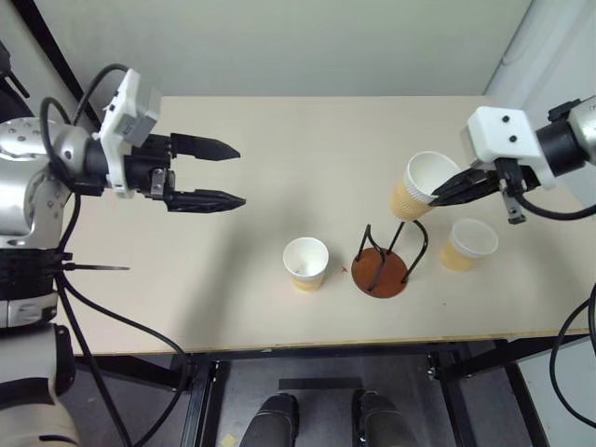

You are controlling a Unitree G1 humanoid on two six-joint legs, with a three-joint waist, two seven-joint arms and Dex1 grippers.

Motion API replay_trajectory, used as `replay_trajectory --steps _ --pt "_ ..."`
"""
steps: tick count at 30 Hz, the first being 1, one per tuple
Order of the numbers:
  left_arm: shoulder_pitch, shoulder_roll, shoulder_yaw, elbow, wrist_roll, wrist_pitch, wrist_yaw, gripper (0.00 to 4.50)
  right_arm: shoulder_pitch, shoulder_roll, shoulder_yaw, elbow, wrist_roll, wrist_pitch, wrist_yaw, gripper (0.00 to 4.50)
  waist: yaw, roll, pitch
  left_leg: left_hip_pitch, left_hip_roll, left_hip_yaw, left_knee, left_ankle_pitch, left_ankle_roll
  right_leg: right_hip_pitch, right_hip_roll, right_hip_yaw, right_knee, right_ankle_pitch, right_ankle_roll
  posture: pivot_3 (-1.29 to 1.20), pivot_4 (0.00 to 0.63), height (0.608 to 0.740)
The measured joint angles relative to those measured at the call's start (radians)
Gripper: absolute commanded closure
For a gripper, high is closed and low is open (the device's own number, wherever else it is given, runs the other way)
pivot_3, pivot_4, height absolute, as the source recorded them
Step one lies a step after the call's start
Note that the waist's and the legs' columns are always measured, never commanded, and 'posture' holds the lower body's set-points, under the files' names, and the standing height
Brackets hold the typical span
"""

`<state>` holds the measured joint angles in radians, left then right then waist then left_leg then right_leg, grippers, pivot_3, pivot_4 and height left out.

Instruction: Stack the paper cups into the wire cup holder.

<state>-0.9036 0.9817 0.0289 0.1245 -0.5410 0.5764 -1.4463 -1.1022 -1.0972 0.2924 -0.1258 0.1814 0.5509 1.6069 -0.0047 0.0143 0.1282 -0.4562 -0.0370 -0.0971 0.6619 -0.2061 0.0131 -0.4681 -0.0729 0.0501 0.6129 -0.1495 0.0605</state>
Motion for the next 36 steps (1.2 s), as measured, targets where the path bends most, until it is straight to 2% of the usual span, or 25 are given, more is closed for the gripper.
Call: replay_trajectory --steps 17,20,29,32,36 --pt "-0.011 -0.004 -0.006 0.015 0.022 -0.010 -0.015 0.00 0.092 0.018 0.003 -0.078 0.000 0.000 -0.001 4.47 0.001 0.000 0.000 0.001 -0.001 0.000 0.000 0.006 0.002 0.000 0.000 0.000 0.004 0.001 -0.001 0.00 0.150 0.740" --pt "-0.011 -0.004 -0.005 0.015 0.022 -0.010 -0.014 0.00 0.106 0.030 0.005 -0.100 0.000 0.001 -0.007 3.93 0.001 0.000 0.000 0.001 -0.001 0.000 0.000 0.006 0.002 0.000 0.000 0.000 0.004 0.000 0.000 0.00 0.150 0.740" --pt "-0.011 -0.005 -0.005 0.014 0.021 -0.010 -0.013 0.00 0.110 0.099 -0.006 -0.128 0.027 0.079 -0.089 0.89 0.001 -0.001 0.000 0.001 -0.001 0.000 0.001 0.006 0.002 0.001 0.000 0.000 0.004 0.001 0.000 0.00 0.150 0.740" --pt "-0.011 -0.014 -0.005 0.014 0.021 -0.010 -0.013 0.00 0.112 0.070 -0.025 -0.114 0.030 0.089 -0.112 0.89 0.005 -0.001 0.000 0.000 -0.001 0.000 0.001 0.006 0.002 0.001 0.000 0.000 0.004 0.000 0.000 0.00 0.150 0.740" --pt "-0.011 -0.021 -0.005 0.013 0.021 -0.010 -0.014 0.00 0.237 -0.091 -0.095 -0.089 0.012 0.054 -0.110 0.89 0.016 -0.002 -0.001 0.000 -0.001 0.000 0.000 0.005 0.002 0.003 0.000 0.000 0.000 0.000 0.000 0.00 0.150 0.740"
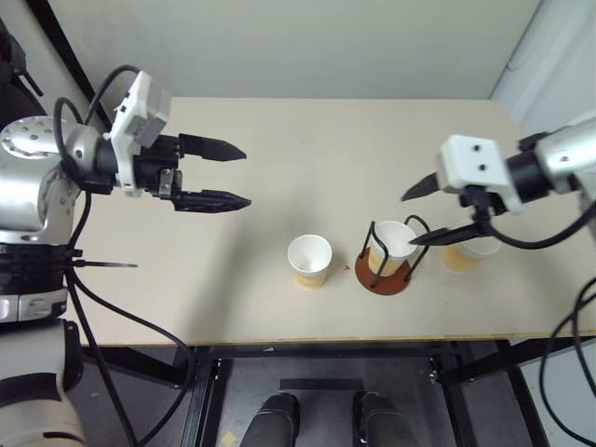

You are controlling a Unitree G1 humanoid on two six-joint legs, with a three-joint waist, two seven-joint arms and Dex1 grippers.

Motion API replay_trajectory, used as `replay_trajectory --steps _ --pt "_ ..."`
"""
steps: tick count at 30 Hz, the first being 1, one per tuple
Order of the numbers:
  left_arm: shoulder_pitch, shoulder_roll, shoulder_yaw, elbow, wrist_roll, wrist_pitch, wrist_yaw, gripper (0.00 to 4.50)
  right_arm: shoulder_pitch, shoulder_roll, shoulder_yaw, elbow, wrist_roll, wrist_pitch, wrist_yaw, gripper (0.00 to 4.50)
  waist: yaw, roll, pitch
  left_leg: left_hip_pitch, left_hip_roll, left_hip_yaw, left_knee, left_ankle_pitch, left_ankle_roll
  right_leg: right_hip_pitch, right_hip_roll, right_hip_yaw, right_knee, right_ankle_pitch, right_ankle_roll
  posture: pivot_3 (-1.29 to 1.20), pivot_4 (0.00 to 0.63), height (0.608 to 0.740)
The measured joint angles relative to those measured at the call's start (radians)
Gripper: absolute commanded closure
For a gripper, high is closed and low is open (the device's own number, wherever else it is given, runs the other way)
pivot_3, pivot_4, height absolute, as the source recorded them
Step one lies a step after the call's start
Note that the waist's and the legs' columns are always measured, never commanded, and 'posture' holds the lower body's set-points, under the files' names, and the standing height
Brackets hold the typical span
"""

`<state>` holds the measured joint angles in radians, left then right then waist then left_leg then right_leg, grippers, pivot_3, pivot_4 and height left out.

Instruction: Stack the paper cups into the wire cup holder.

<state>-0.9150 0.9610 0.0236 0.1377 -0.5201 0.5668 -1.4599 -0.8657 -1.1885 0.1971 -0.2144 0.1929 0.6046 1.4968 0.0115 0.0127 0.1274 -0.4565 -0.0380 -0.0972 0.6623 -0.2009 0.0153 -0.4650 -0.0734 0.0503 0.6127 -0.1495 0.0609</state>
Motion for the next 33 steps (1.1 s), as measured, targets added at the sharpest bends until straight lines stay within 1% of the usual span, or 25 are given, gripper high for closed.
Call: replay_trajectory --steps 1,4,6,10,13,19,24,27,33 --pt "0.000 -0.001 0.000 0.001 0.000 0.000 0.000 0.00 0.052 -0.037 -0.010 0.014 -0.004 -0.014 0.001 0.89 0.001 0.000 0.000 0.000 0.000 0.000 0.000 0.000 0.000 0.001 0.000 0.000 -0.001 0.000 0.000 0.00 0.150 0.740" --pt "-0.004 -0.013 -0.001 0.007 0.001 -0.003 -0.002 0.00 0.151 -0.085 -0.020 0.048 -0.026 -0.068 0.001 0.89 -0.002 0.000 0.000 0.001 -0.001 0.001 0.001 -0.001 0.000 0.001 -0.001 0.001 -0.001 0.001 0.004 0.00 0.150 0.740" --pt "-0.009 -0.025 -0.006 0.018 0.003 -0.005 -0.003 0.00 0.186 -0.099 -0.022 0.061 -0.040 -0.098 0.001 0.89 -0.007 0.000 0.000 0.001 0.000 0.002 0.001 -0.001 0.000 0.001 -0.001 0.001 -0.001 0.003 0.008 0.00 0.150 0.740" --pt "-0.031 -0.040 -0.021 0.026 0.006 -0.012 -0.013 0.00 0.213 -0.099 -0.021 0.095 -0.074 -0.155 -0.014 0.89 -0.012 0.000 0.000 0.001 0.000 0.001 0.001 0.000 0.001 0.001 0.000 0.002 -0.001 0.004 0.011 0.00 0.150 0.740" --pt "-0.047 -0.043 -0.024 0.040 0.009 -0.020 -0.018 0.00 0.216 -0.077 -0.010 0.146 -0.121 -0.204 -0.033 0.89 -0.012 0.000 0.000 0.002 0.000 0.001 0.002 0.000 0.002 0.002 0.000 0.002 -0.002 0.005 0.012 0.00 0.150 0.740" --pt "-0.054 -0.045 -0.032 0.047 0.017 -0.023 -0.021 0.00 0.217 0.000 0.069 0.297 -0.225 -0.318 -0.053 0.89 -0.011 0.000 0.001 0.002 -0.001 0.001 0.002 0.001 0.003 0.003 -0.001 0.003 -0.002 0.006 0.014 0.00 0.150 0.740" --pt "-0.053 -0.039 -0.031 0.046 0.021 -0.022 -0.020 0.00 0.168 0.061 0.108 0.441 -0.310 -0.415 -0.071 0.89 -0.010 0.000 0.001 0.002 -0.001 0.001 0.002 0.001 0.004 0.003 -0.001 0.003 -0.003 0.007 0.014 0.00 0.150 0.740" --pt "-0.053 -0.037 -0.031 0.044 0.021 -0.021 -0.019 0.00 0.141 0.084 0.123 0.500 -0.343 -0.448 -0.077 1.46 -0.010 0.000 0.001 0.002 0.000 0.001 0.002 0.001 0.004 0.002 -0.001 0.002 -0.003 0.007 0.014 0.00 0.150 0.740" --pt "-0.043 -0.022 -0.027 0.035 0.021 -0.015 -0.017 0.00 0.076 0.101 0.123 0.535 -0.349 -0.455 -0.038 3.63 -0.011 0.000 0.001 0.002 -0.001 0.002 0.001 0.001 0.003 0.002 -0.001 0.002 -0.003 0.007 0.013 0.00 0.150 0.740"
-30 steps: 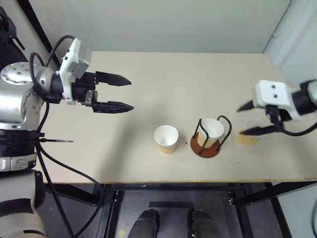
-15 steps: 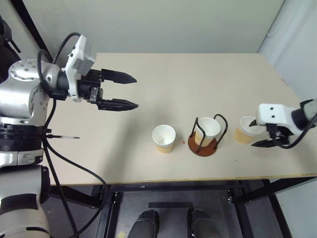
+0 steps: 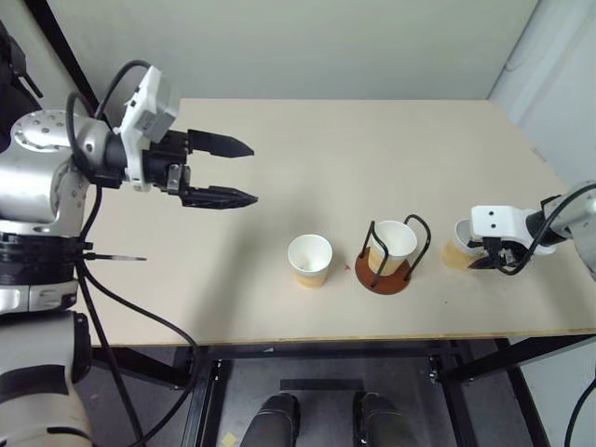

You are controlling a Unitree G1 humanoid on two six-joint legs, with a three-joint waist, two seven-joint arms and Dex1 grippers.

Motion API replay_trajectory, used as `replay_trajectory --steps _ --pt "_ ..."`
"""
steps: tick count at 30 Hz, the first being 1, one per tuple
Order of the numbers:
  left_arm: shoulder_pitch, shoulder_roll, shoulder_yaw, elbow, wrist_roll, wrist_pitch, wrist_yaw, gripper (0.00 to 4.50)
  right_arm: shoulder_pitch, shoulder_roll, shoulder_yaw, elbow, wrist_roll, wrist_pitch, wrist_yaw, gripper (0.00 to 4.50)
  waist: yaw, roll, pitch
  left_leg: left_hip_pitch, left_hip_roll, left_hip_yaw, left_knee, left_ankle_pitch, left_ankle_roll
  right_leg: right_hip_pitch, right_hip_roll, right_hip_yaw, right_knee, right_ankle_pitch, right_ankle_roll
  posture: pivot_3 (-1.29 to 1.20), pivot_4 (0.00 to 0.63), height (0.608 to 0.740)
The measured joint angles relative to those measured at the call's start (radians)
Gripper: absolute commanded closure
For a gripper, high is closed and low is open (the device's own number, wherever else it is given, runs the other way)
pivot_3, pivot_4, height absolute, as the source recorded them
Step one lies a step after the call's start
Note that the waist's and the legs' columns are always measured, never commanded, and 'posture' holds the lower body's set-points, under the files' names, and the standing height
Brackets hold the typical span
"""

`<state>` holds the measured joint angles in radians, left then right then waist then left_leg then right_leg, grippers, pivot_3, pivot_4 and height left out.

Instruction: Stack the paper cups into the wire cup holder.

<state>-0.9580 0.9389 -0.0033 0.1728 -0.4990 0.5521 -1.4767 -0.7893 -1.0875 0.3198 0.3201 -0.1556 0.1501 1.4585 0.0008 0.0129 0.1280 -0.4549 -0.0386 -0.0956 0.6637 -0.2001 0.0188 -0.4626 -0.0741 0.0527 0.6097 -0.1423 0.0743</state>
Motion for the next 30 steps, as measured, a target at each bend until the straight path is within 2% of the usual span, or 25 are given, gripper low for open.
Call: replay_trajectory --steps 2,3,7,12,17,22,30 --pt "0.000 0.001 0.000 0.000 0.000 0.000 0.000 0.00 -0.024 0.000 -0.005 0.000 0.007 0.009 0.013 4.37 0.001 0.000 0.000 0.000 0.000 0.000 0.000 0.000 0.000 0.000 0.000 0.000 0.000 0.000 0.000 0.00 0.150 0.740" --pt "0.000 0.001 0.000 0.000 0.000 0.000 0.000 0.00 -0.029 0.000 -0.014 -0.001 0.014 0.016 0.019 4.44 0.001 0.000 0.000 0.000 0.000 0.000 0.000 0.000 0.000 0.000 0.000 0.000 0.000 0.000 -0.001 0.00 0.150 0.740" --pt "0.000 0.002 0.001 0.000 0.000 0.000 0.000 0.00 -0.083 -0.014 -0.035 -0.016 0.035 0.053 0.052 4.44 0.001 0.000 0.000 0.000 0.000 0.000 0.000 0.000 -0.001 0.000 0.000 0.000 0.000 0.000 -0.001 0.00 0.150 0.740" --pt "0.000 0.001 0.001 0.001 0.000 -0.001 -0.001 0.00 -0.241 -0.033 -0.081 -0.082 0.065 0.121 0.089 4.44 -0.001 0.000 0.000 0.000 0.000 0.000 -0.002 -0.001 -0.001 -0.002 0.000 0.000 0.000 -0.002 -0.004 0.00 0.150 0.740" --pt "-0.001 -0.008 0.001 0.005 0.002 -0.005 -0.001 0.00 -0.384 0.022 -0.102 -0.228 0.134 0.244 0.128 4.44 -0.003 0.000 0.000 0.000 0.000 0.000 -0.003 -0.001 -0.002 -0.003 0.001 -0.001 0.001 -0.003 -0.006 0.00 0.150 0.740" --pt "-0.003 -0.023 -0.002 0.016 0.007 -0.011 -0.004 0.00 -0.358 0.061 -0.064 -0.408 0.203 0.331 0.150 4.44 0.000 0.000 0.000 -0.001 0.000 -0.001 -0.002 -0.002 -0.003 -0.002 0.000 -0.002 0.000 -0.005 -0.008 0.00 0.150 0.740" --pt "-0.007 -0.030 -0.003 0.024 0.011 -0.019 -0.007 0.00 -0.312 0.047 -0.022 -0.453 0.218 0.330 0.151 4.44 0.002 0.000 0.000 -0.002 0.000 -0.001 -0.001 -0.002 -0.002 -0.002 0.000 -0.002 0.001 -0.005 -0.008 0.00 0.150 0.740"
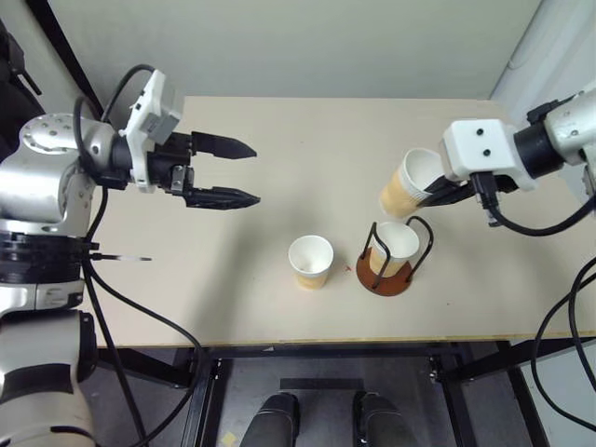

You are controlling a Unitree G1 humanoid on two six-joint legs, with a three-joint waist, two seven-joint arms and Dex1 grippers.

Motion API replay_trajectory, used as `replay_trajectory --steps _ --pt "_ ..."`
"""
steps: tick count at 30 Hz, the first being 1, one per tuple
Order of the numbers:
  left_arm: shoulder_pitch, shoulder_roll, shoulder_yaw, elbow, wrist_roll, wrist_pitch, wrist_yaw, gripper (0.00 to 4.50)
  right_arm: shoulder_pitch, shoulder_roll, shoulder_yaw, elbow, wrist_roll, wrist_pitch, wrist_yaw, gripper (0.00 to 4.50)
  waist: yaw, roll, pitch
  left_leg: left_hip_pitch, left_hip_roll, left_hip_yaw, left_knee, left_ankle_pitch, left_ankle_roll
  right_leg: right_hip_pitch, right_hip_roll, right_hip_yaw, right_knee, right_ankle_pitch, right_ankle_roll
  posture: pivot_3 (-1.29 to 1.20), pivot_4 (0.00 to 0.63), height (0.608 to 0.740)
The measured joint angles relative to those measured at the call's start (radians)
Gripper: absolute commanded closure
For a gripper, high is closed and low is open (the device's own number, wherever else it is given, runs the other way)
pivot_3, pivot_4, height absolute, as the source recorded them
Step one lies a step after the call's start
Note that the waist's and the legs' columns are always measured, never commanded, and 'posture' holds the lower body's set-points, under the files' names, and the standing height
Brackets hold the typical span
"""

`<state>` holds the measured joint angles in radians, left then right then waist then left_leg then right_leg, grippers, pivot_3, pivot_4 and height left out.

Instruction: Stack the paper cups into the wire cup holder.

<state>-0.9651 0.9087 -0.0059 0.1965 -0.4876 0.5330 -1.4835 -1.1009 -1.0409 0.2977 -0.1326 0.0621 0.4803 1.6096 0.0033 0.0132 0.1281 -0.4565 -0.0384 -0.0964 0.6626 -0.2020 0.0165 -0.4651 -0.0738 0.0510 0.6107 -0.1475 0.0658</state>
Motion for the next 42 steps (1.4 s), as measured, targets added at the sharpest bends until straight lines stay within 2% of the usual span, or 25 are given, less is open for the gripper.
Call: replay_trajectory --steps 7,20,34,38,42 --pt "-0.012 0.013 -0.001 0.000 0.006 0.000 -0.022 0.00 0.053 -0.035 0.011 -0.037 0.014 -0.017 0.000 4.44 -0.003 0.000 0.000 0.000 0.000 0.000 0.000 0.000 0.000 0.000 0.000 0.000 0.001 0.000 0.000 0.00 0.150 0.740" --pt "-0.065 0.042 -0.040 0.004 0.039 -0.018 -0.085 0.00 0.095 -0.032 0.038 -0.064 0.009 -0.062 0.000 4.44 -0.003 0.000 0.000 0.001 0.000 0.000 0.000 0.000 0.001 0.000 0.000 0.000 0.000 0.000 0.000 0.00 0.150 0.740" --pt "-0.072 0.043 -0.046 0.004 0.040 -0.027 -0.087 0.00 0.141 -0.016 0.076 -0.060 -0.100 -0.213 -0.003 4.44 -0.003 0.000 0.000 0.001 0.000 0.000 0.000 0.000 0.001 0.000 0.000 0.000 0.001 0.000 0.000 0.00 0.150 0.740" --pt "-0.072 0.043 -0.046 0.001 0.039 -0.027 -0.086 0.00 0.142 0.028 0.076 -0.065 -0.105 -0.198 -0.015 3.62 -0.004 0.000 0.000 0.001 0.000 0.000 0.000 0.000 0.001 0.000 0.000 0.000 0.001 0.000 0.001 0.00 0.150 0.740" --pt "-0.072 0.043 -0.046 -0.001 0.039 -0.027 -0.086 0.00 0.142 0.055 0.076 -0.073 -0.094 -0.151 -0.020 2.22 -0.003 0.000 0.000 0.001 0.000 0.000 0.001 0.000 0.001 0.000 0.000 0.000 0.001 0.000 0.001 0.00 0.150 0.740"
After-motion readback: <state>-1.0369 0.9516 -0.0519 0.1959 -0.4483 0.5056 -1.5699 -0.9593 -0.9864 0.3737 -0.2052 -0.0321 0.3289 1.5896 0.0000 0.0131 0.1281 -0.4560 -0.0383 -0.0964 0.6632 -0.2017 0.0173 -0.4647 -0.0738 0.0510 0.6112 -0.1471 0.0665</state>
